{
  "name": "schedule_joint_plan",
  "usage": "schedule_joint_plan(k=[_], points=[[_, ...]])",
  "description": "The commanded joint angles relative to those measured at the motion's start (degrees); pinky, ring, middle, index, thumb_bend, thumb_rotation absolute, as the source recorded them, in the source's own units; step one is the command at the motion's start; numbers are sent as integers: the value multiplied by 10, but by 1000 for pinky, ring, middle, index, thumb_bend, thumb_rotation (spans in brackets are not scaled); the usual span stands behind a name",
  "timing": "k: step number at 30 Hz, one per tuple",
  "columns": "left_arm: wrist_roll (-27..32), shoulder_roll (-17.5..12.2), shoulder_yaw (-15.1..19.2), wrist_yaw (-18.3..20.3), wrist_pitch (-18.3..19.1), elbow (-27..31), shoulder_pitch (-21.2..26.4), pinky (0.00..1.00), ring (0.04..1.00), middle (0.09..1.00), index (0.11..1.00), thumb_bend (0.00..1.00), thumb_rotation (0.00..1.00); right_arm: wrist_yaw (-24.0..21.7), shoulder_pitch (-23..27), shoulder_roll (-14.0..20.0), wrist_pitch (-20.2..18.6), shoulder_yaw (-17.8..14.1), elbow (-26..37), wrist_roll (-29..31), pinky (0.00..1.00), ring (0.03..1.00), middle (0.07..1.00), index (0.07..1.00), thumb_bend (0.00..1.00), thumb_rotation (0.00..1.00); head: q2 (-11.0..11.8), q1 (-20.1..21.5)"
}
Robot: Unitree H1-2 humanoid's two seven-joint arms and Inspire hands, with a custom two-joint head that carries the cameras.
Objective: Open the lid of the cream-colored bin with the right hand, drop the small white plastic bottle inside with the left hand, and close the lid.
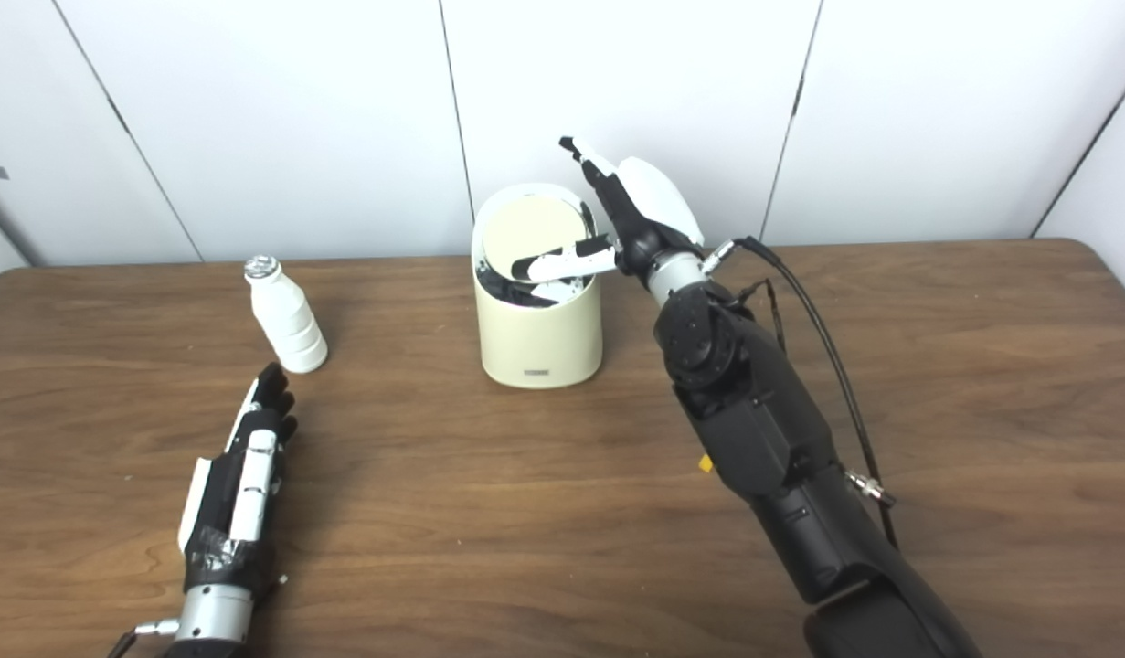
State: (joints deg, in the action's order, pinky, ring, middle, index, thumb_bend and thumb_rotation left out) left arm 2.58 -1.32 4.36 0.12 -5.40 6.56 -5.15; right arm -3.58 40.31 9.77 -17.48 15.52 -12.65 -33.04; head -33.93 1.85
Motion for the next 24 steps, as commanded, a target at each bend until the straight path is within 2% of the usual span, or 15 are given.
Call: schedule_joint_plan(k=[1, 4, 9, 14, 18, 19, 22, 24], points=[[2, 9, -5, -2, -7, -16, -11, 1000, 1000, 1000, 1000, 366, 832, 18, 34, 2, 24, -1, 4, -9, 900, 929, 935, 935, 808, 361, 0, 2], [6, 7, -5, 2, -15, -25, -9, 1000, 1000, 1000, 1000, 360, 830, 26, 35, 1, 28, -2, -2, -8, 900, 927, 933, 932, 807, 351, 1, 2], [3, 7, -5, 0, -14, -25, -9, 1000, 1000, 1000, 1000, 359, 834, 39, 33, -1, 36, -5, -8, -8, 909, 920, 926, 925, 787, 388, 1, 2], [3, 6, -4, 0, -16, -28, -8, 1000, 1000, 1000, 1000, 342, 824, 46, 34, 1, 41, -4, -13, -7, 913, 920, 927, 920, 742, 364, 1, 4], [4, 6, -5, 1, -16, -27, -8, 1000, 1000, 1000, 1000, 353, 831, 44, 35, 6, 43, -2, -13, -8, 927, 924, 930, 923, 756, 351, 0, 4], [3, 6, -5, 1, -16, -27, -8, 1000, 1000, 1000, 1000, 357, 832, 43, 36, 9, 44, -1, -13, -10, 929, 925, 929, 922, 778, 327, 0, 4], [4, 6, -5, 2, -14, -24, -9, 1000, 1000, 1000, 1000, 360, 834, 41, 37, 16, 45, 7, -13, -22, 920, 923, 924, 915, 850, 153, -2, 4], [2, 6, -6, 0, -13, -22, -10, 1000, 1000, 1000, 1000, 354, 830, 39, 38, 22, 46, 11, -12, -29, 922, 925, 925, 915, 890, 82, -3, 3]])
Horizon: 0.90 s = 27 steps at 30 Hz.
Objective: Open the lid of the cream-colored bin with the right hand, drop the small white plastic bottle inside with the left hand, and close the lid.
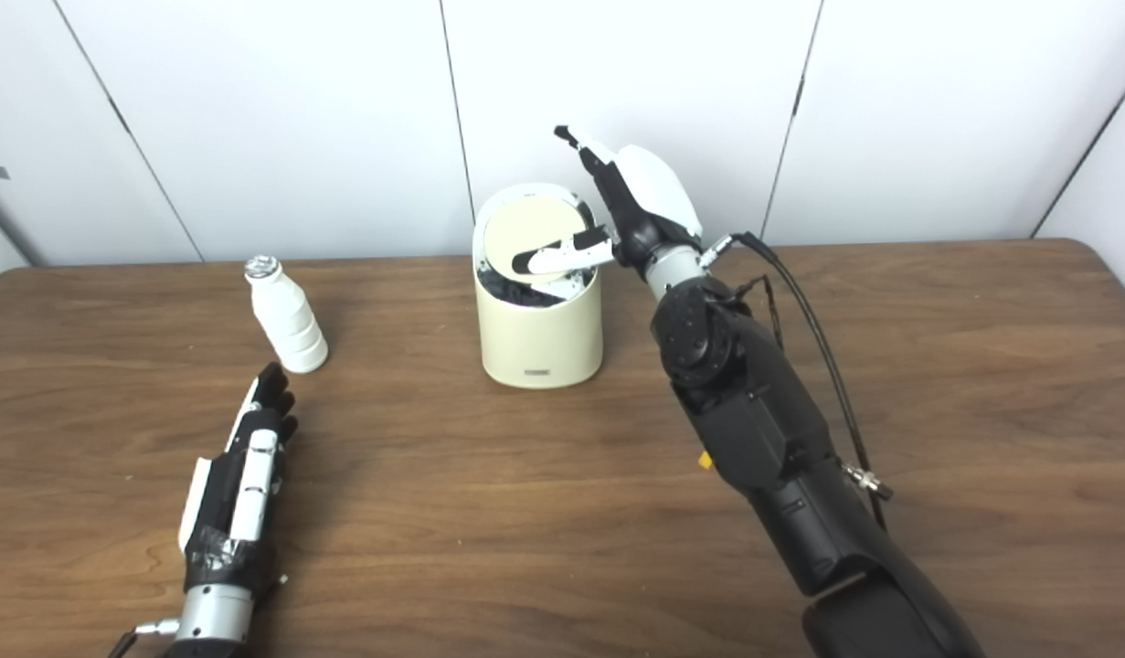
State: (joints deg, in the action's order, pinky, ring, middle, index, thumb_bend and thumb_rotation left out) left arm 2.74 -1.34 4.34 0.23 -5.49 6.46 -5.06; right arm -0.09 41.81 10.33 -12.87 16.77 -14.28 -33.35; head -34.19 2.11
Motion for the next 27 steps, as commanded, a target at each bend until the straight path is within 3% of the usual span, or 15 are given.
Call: schedule_joint_plan(k=[1, 5, 22, 27], points=[[-1, 6, -6, -1, -11, -20, -11, 1000, 1000, 1000, 1000, 354, 827, 4, 23, 19, 2, 1, 4, -28, 920, 926, 925, 915, 910, 54, -2, 0], [-1, 6, -7, -1, -12, -17, -13, 1000, 1000, 1000, 1000, 342, 808, 5, 23, 24, 5, 7, 1, -33, 921, 926, 925, 914, 938, 3, -3, 0], [-1, 9, -7, -4, -10, -18, -11, 1000, 1000, 1000, 1000, 350, 756, 10, 15, 23, 10, 10, -4, -38, 921, 921, 923, 914, 917, 0, -4, -2], [1, 9, -6, -3, -10, -19, -11, 1000, 1000, 1000, 1000, 358, 745, 13, 10, 16, 9, 0, 0, -24, 914, 925, 923, 914, 875, 91, -4, -2]])
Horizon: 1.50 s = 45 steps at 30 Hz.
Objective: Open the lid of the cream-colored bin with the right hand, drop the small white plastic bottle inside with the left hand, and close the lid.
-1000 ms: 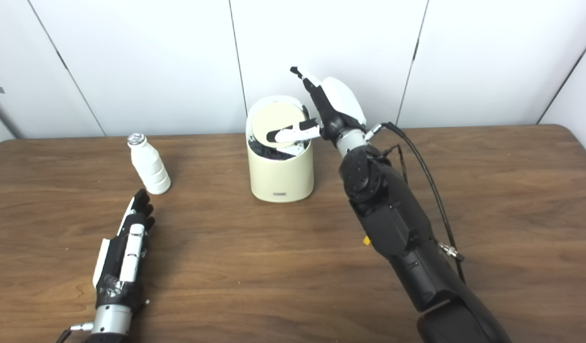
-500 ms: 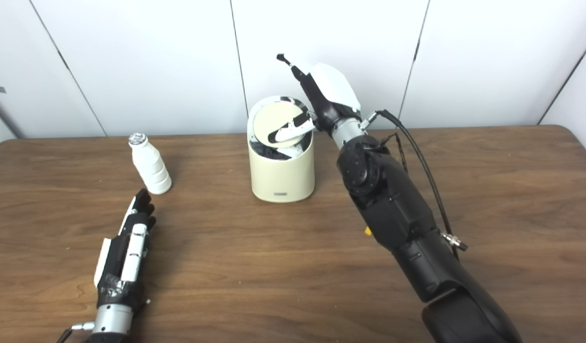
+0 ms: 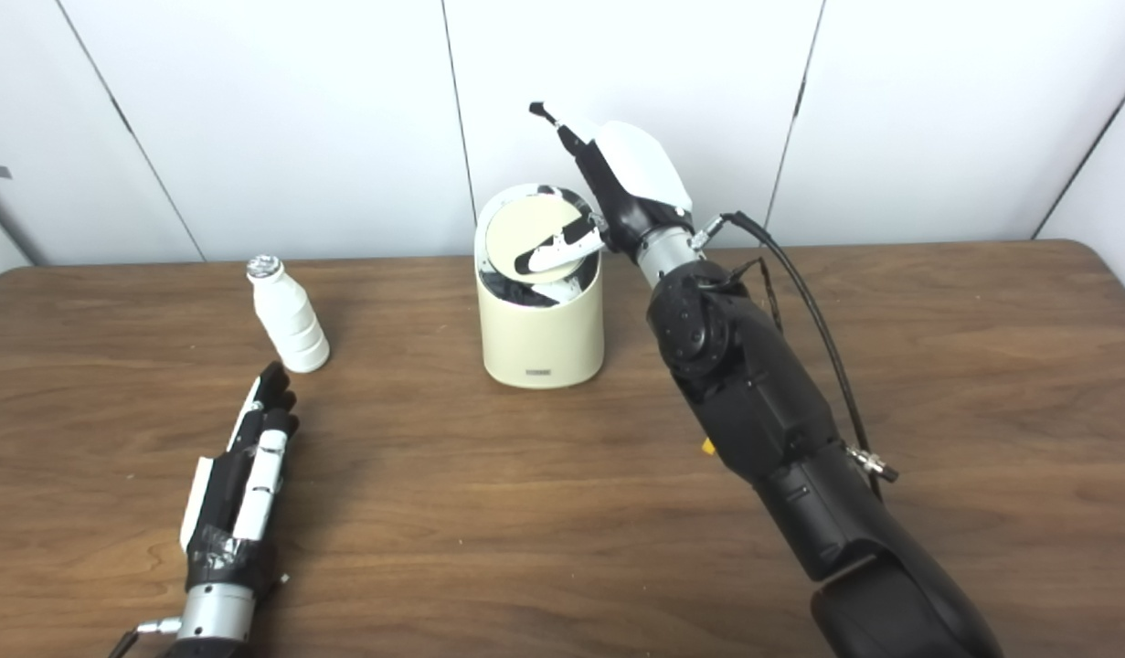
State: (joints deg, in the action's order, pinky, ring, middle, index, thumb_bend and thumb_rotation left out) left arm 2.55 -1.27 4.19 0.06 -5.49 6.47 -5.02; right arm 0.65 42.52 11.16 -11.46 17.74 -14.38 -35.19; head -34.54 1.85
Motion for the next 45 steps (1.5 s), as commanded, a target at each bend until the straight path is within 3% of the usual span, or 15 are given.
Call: schedule_joint_plan(k=[1, 5, 12, 29, 33, 45], points=[[4, 8, -4, 0, -11, -20, -12, 1000, 1000, 1000, 1000, 363, 744, 6, 1, 4, -7, -16, 3, 1, 914, 925, 921, 911, 869, 99, 0, 0], [3, 6, -5, 0, -11, -19, -13, 1000, 1000, 1000, 1000, 366, 739, 4, -1, -8, -17, -38, 20, 22, 896, 903, 909, 902, 833, 170, -1, 1], [1, 5, -5, 0, -8, -16, -13, 1000, 1000, 1000, 1000, 337, 736, -4, 2, -17, -50, -70, 58, 46, 760, 864, 899, 902, 752, 328, -3, 2], [-2, 5, -6, -1, -5, -12, -14, 1000, 1000, 1000, 1000, 328, 727, -14, -19, -3, -54, -89, 75, 78, 751, 857, 893, 894, 727, 333, -5, 1], [-2, 5, -5, -1, -8, -15, -13, 1000, 1000, 1000, 1000, 338, 721, -24, -47, 10, -57, -106, 110, 97, 790, 882, 904, 897, 684, 337, -4, 0], [6, -2, -1, 5, -11, -20, -9, 1000, 1000, 1000, 1000, 326, 717, -59, -154, 35, -112, -162, 252, 143, 758, 846, 888, 885, 575, 555, -2, 6]])
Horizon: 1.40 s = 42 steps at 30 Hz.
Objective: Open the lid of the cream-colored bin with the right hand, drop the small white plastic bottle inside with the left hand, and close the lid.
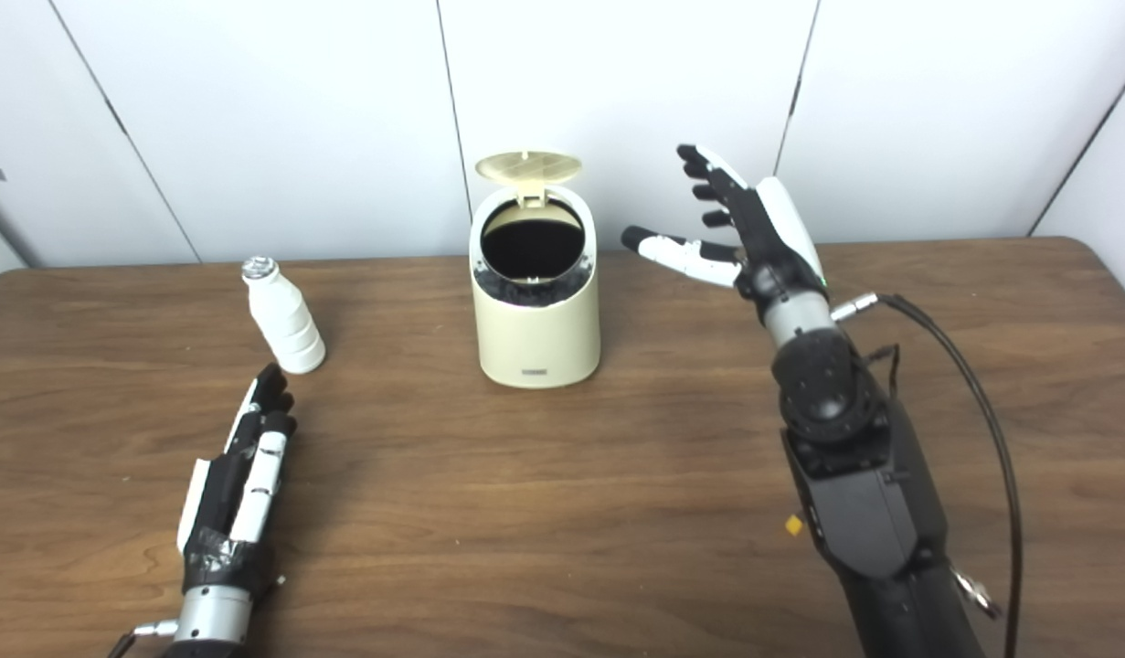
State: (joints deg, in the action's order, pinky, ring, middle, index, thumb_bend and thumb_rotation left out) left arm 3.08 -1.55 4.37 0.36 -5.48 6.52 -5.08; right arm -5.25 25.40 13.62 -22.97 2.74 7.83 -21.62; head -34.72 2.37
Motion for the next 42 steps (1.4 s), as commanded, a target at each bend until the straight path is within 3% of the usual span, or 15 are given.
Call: schedule_joint_plan(k=[1, 4, 9, 13, 14, 20, 24, 31, 42], points=[[2, 1, -3, 2, -11, -20, -8, 1000, 1000, 1000, 1000, 321, 718, -2, 7, 13, 5, -17, 39, 15, 760, 844, 888, 885, 573, 554, 0, 1], [1, -1, -3, 2, -10, -22, -6, 1000, 1000, 1000, 1000, 304, 717, -6, -17, 20, 15, -27, 53, 29, 763, 838, 889, 888, 551, 537, 0, 2], [7, -2, 0, 3, -10, -26, -3, 1000, 1000, 1000, 1000, 324, 722, -8, -63, 27, 19, -37, 73, 48, 850, 879, 909, 914, 518, 632, 1, 4], [9, -4, 1, 4, -11, -28, -1, 1000, 1000, 1000, 1000, 329, 721, -15, -105, 11, 22, -61, 83, 107, 889, 919, 933, 921, 495, 732, 0, 6], [9, -4, 1, 5, -11, -27, -1, 1000, 1000, 1000, 1000, 325, 721, -17, -112, 9, 21, -63, 85, 119, 926, 941, 949, 935, 522, 828, 0, 6], [8, -3, 3, 2, -5, -21, -4, 1000, 1000, 1000, 1000, 325, 721, -37, -158, -3, 56, -82, 75, 207, 999, 998, 997, 982, 638, 986, -4, 8], [7, -6, 4, 3, -7, -22, -3, 1000, 1000, 1000, 1000, 339, 737, -45, -186, -21, 106, -99, 48, 268, 1000, 1000, 1000, 1000, 689, 1000, -5, 10], [6, -10, 5, 5, -8, -26, -1, 1000, 1000, 1000, 1000, 337, 735, -29, -209, -62, 169, -100, 9, 292, 1000, 1000, 1000, 1000, 689, 1000, -5, 8], [6, -12, 4, 5, -9, -22, -3, 1000, 1000, 1000, 1000, 326, 752, -9, -221, -74, 209, -106, -9, 288, 1000, 1000, 1000, 1000, 632, 1000, -10, -11]])
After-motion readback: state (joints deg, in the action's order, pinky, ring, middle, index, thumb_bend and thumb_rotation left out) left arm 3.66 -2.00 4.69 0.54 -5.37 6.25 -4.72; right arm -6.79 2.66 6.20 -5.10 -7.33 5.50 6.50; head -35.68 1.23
